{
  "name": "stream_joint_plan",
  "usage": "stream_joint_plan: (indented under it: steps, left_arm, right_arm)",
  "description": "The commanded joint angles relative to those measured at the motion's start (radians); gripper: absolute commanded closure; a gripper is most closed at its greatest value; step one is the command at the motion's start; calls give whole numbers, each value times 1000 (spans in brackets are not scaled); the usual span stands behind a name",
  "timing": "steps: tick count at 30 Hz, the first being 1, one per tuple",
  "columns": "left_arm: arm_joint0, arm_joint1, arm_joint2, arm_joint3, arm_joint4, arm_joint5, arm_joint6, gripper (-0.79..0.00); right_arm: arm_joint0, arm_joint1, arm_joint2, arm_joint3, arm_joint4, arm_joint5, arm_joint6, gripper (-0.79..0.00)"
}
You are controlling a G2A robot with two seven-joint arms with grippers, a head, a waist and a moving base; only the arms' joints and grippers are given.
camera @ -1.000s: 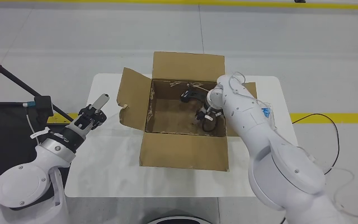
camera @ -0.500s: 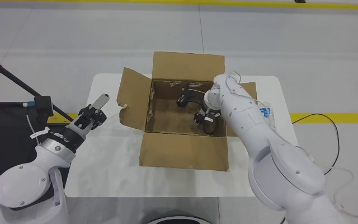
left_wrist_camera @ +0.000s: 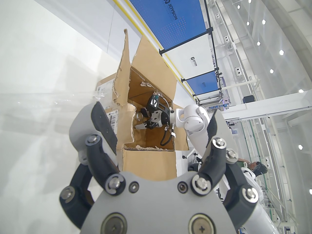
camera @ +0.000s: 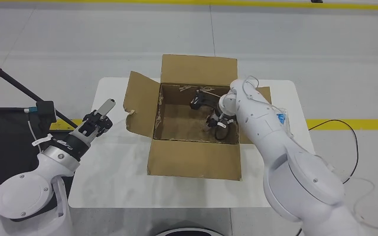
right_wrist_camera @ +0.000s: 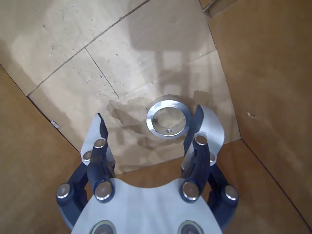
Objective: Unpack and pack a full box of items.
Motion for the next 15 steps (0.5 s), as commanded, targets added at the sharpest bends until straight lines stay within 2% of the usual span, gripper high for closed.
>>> stream_joint_plan:
  steps: [1,6,15]
  left_arm:
    - [0,0,0,0,0,0,0,-785]
    - [0,0,0,0,0,0,0,-785]
    - [0,0,0,0,0,0,0,-785]
  right_arm:
    - [-1,1,2,-1,0,-1,2,-646]
    - [-2,2,5,-4,-7,17,11,-563]
    - [-10,2,8,-11,-24,72,0,-570]
